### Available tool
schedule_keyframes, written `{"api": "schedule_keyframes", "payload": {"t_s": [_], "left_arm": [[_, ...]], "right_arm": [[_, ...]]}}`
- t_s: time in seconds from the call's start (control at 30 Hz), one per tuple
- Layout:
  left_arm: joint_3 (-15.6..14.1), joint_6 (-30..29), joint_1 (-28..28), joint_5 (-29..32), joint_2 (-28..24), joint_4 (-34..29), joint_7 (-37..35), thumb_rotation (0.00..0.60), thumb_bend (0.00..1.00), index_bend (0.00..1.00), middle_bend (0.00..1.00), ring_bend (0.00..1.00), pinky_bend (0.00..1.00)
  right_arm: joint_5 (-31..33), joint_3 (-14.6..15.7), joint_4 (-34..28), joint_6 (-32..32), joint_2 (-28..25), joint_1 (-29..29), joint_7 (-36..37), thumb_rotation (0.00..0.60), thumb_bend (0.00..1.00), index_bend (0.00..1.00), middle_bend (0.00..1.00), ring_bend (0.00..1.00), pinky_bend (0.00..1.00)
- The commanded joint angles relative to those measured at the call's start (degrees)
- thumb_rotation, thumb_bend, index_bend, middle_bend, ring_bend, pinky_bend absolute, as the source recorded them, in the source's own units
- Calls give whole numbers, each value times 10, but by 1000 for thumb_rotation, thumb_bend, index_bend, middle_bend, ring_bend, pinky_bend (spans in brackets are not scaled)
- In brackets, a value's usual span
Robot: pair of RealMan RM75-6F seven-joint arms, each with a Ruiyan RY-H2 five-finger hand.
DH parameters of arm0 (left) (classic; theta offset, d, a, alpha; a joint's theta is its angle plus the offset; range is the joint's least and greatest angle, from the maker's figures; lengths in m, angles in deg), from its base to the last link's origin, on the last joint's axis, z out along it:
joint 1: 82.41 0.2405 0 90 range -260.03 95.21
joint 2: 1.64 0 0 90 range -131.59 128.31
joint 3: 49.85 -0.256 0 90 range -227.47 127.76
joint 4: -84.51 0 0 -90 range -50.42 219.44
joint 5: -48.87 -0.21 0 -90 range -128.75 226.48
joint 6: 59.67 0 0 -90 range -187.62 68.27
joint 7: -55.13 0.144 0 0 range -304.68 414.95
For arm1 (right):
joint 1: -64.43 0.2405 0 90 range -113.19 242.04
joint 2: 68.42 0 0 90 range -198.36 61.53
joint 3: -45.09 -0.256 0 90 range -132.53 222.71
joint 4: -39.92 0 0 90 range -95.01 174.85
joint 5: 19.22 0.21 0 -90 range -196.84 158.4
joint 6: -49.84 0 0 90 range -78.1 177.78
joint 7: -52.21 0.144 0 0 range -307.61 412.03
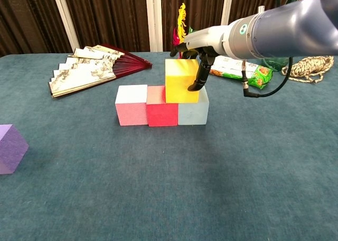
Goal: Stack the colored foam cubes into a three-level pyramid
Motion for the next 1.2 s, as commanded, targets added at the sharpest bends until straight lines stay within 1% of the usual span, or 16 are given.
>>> {"api": "schedule_keyframes", "payload": {"t_s": [0.03,0.2,0.33,0.47,0.63,0.77,0.97,1.1,1.2], "left_arm": [[0,0,0,0,0,0,0,600,121,0,9,0,18],[0,0,0,0,0,0,0,600,121,0,9,0,18],[0,1,0,1,0,1,-1,600,121,0,9,0,18],[0,1,0,-1,0,1,-1,600,121,0,9,0,18],[-1,-2,1,-5,-1,-1,-1,600,121,0,9,0,18],[-2,-3,2,-9,-1,-3,0,600,120,0,9,0,18],[-5,-6,3,-14,2,-5,3,600,121,0,9,0,18],[-5,-5,2,-12,4,-6,3,600,121,0,9,0,18],[-6,-3,1,-11,7,-5,5,600,120,0,9,0,18]], "right_arm": [[2,0,-2,-1,-1,1,-1,600,324,0,96,67,75],[3,-1,-9,2,-5,3,-2,600,325,0,1,0,44],[-7,1,-24,14,-10,1,-5,600,323,0,0,0,24],[-24,0,-56,39,-23,-8,-4,600,324,0,0,0,12],[-53,-2,-99,85,-48,-29,5,600,324,0,0,0,11],[-88,2,-134,130,-78,-62,22,600,323,0,0,0,6],[-159,26,-178,194,-134,-139,63,600,324,0,0,0,0],[-187,40,-198,215,-165,-193,109,600,323,0,0,0,0],[-214,60,-202,228,-186,-239,142,600,324,0,0,0,0]]}}
